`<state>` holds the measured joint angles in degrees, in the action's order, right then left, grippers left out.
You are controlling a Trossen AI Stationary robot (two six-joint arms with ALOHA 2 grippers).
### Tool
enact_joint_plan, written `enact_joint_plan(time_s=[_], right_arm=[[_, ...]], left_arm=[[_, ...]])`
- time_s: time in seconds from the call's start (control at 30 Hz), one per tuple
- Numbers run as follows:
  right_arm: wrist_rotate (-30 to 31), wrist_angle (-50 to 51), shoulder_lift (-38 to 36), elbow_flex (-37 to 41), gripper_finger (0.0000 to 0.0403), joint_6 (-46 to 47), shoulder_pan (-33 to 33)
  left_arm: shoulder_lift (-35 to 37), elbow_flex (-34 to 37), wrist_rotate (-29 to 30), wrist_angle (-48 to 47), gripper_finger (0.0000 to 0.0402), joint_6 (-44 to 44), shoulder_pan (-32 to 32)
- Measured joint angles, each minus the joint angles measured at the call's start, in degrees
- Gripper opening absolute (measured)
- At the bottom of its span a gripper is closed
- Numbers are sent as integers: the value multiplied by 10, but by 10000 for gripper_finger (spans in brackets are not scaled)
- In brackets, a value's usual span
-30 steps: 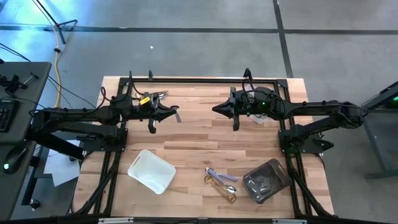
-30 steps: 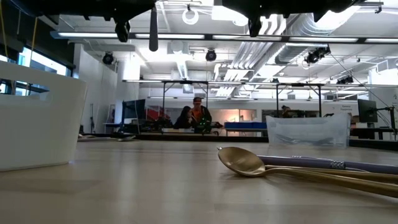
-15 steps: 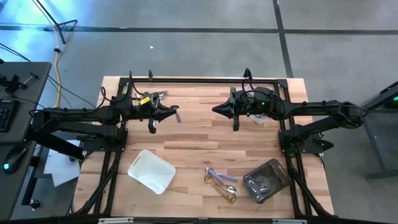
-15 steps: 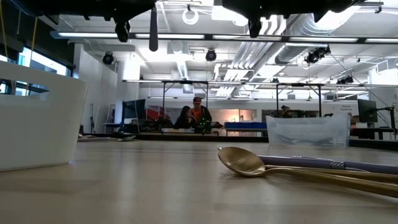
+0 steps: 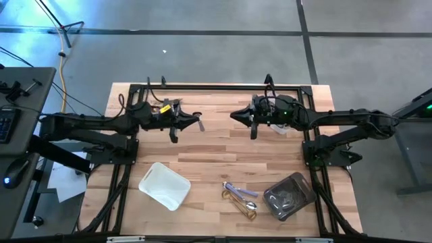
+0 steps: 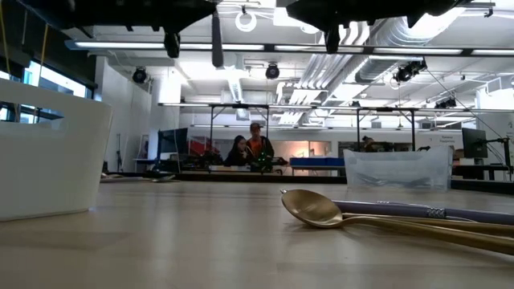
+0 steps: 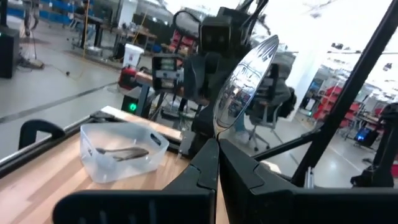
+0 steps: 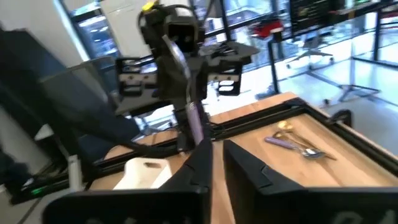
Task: Sort silverware by color (type)
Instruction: Put the violet spoon into the black bin
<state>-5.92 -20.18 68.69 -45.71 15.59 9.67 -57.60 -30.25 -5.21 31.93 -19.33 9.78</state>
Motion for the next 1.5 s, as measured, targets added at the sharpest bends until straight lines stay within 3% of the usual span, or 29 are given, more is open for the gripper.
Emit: enact_joint_plan(time_s=[0.23,0.4,0.63,0.97,1.4,1.5], right_arm=[[25,-2,30,-11,135,20,-15],[27,4,81,-57,209,-21,-23],[19,52,145,-133,238,-58,-22],[8,67,165,-150,190,-60,-22],[-18,57,165,-150,28,-53,-22],[-18,58,165,-150,15,-54,-22]], left_arm=[[-79,-62,0,1,0,11,0],[-114,-99,-10,-1,0,16,0],[-138,-119,-34,2,0,16,0],[-138,-119,-32,-2,0,15,0],[-138,-119,-21,-3,1,18,0],[-138,-119,-20,-4,1,24,0]])
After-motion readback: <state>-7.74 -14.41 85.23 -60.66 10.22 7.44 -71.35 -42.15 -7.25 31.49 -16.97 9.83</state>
